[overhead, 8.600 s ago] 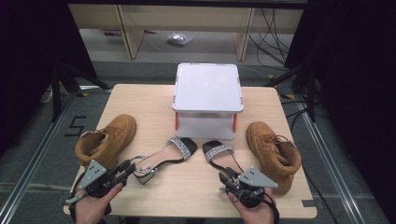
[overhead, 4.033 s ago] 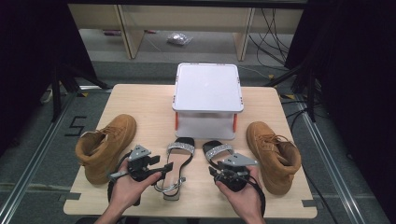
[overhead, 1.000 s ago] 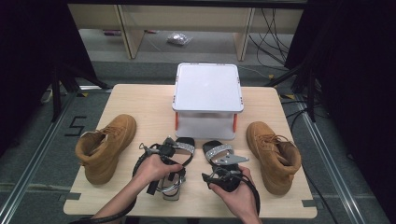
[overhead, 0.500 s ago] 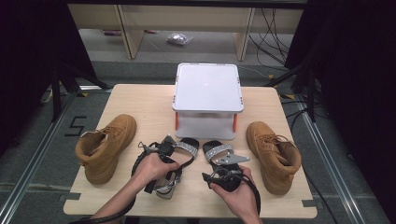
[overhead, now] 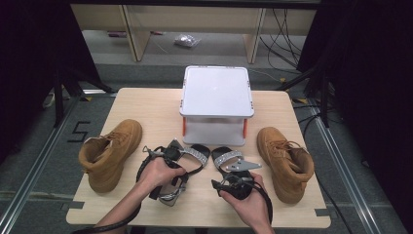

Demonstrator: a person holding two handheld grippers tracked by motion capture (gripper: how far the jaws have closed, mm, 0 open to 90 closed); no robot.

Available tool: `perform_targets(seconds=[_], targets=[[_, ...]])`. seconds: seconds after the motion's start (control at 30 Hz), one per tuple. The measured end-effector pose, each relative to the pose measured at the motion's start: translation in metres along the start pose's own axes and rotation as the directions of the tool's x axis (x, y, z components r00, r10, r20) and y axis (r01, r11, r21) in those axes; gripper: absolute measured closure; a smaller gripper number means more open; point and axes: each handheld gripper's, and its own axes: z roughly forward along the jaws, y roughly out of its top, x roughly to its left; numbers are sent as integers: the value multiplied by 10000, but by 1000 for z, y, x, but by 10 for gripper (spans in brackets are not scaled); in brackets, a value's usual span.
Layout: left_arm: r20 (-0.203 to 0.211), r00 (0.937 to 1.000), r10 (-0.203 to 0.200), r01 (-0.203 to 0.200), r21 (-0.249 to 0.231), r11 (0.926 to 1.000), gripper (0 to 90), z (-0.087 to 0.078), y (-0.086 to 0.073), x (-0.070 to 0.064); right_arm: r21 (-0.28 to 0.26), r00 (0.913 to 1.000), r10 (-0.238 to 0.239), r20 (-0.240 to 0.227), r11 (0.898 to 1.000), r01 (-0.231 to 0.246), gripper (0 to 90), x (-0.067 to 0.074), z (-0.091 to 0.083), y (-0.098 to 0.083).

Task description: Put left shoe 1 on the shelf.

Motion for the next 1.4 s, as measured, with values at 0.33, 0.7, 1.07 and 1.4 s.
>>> perform_targets(seconds=[0.33, 0.7, 1.07, 1.4], targets=[[-40, 9991, 425, -424, 141, 9990, 419, 1, 0, 1, -21, 9994, -318, 141, 9995, 319, 502, -1, 1, 0], [-932, 9835, 1548, -1489, 672, 9866, 383, 2, 2, -7, 104, 9999, -147, 13, 9998, 147, 496, 0, 1, 0], [-1425, 9691, 2014, -1927, 723, 9786, 386, 11, 3, -10, 177, 10000, -84, -15, 9998, 84, 495, 0, 1, 0], [-1505, 9703, 1897, -1776, 902, 9800, 420, 3, 5, -8, 123, 10000, -32, 32, 9999, 32, 495, -1, 0, 0]])
